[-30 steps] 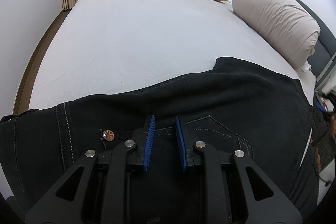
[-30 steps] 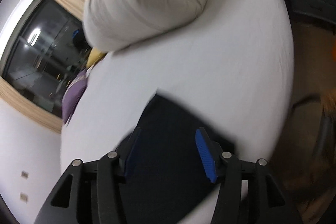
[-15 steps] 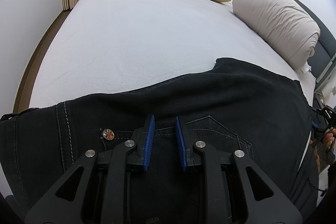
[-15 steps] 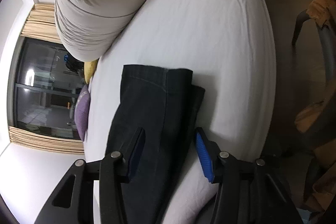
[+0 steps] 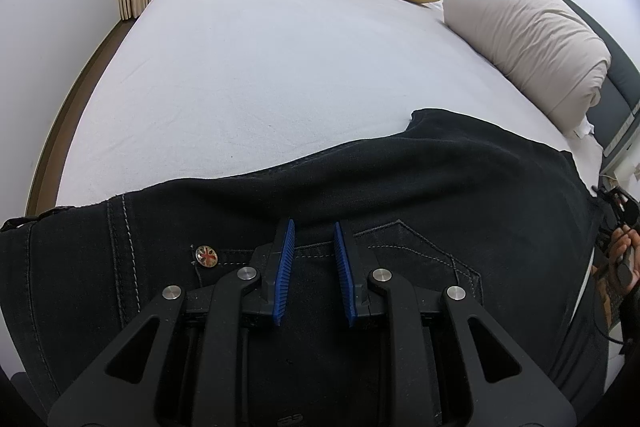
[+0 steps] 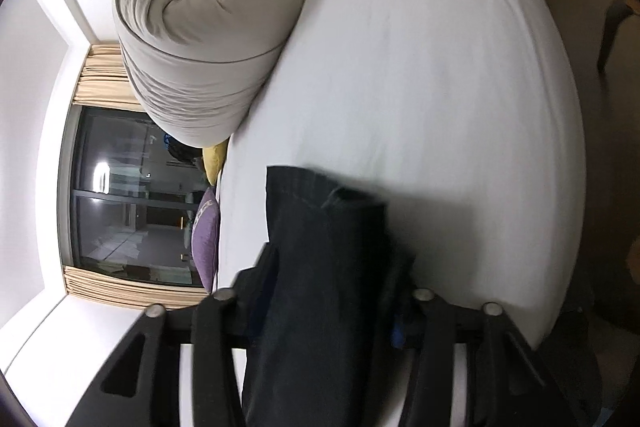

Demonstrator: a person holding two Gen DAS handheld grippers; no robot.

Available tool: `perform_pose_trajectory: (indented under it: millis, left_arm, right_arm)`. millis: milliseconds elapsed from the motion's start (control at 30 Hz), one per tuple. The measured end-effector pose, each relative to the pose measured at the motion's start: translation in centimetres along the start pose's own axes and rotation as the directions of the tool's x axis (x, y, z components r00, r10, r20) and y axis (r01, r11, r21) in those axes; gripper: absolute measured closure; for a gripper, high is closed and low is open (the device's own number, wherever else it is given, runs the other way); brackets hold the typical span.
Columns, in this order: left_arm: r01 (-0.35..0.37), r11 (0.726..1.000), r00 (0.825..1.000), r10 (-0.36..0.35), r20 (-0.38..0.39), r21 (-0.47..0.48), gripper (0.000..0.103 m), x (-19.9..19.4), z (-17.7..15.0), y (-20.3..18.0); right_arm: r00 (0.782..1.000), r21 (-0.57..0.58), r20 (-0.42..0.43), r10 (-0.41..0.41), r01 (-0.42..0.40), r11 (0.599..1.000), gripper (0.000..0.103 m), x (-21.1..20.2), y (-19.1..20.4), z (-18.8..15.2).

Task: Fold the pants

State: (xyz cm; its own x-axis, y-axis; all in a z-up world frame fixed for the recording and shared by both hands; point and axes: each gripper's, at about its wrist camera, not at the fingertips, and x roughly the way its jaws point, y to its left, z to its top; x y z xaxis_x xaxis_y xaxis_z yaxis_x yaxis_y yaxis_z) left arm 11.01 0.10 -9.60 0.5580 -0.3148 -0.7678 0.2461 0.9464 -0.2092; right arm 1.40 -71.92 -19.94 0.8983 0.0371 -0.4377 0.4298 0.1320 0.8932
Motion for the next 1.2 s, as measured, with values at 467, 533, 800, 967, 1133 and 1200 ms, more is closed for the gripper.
perform_pose_trajectory:
  millis: [467,533,800,967,1133,1200]
  left_arm:
    - [0.065,0.997,0.998,-0.064,0.009,-0.029,0.067,-2.7,2.3,-4.1]
    - [0.111,0.992,0.994,-0.111,0.001,-0.067,0.028,-2.4,2.0,-4.9]
    - [0.315,0.934,0.943,-0.328,-0.055,-0.17,0.027,-1.1,0.9,-8.0]
    - [0.395,0.865,0.89,-0.444,-0.106,-0.31,0.027,0.6,0.0,-7.5]
    - [0.455,0.792,0.839,-0.534,-0.101,-0.406,0.026,2.3,1.0,-7.9]
    - [0.473,0.768,0.817,-0.566,-0.111,-0.431,0.024,3.3,1.9,-8.6]
  right_arm:
    - [0.999,-0.148,0.016,-0.051,0.053,0.988,0.097,-0.1,4.6,-1.6]
    - [0.998,-0.284,-0.004,-0.055,0.052,0.957,0.096,-0.2,8.3,-3.8]
    - [0.969,-0.961,-0.117,-0.219,-0.055,0.271,0.097,2.2,19.4,-28.9]
    - [0.926,-0.998,-0.057,-0.373,-0.041,0.05,0.096,5.7,15.6,-36.7]
    - [0.946,-1.0,0.01,-0.325,0.007,-0.01,0.096,4.3,16.5,-37.1]
    - [0.952,-0.999,0.037,-0.304,0.024,-0.048,0.096,3.6,17.1,-37.8]
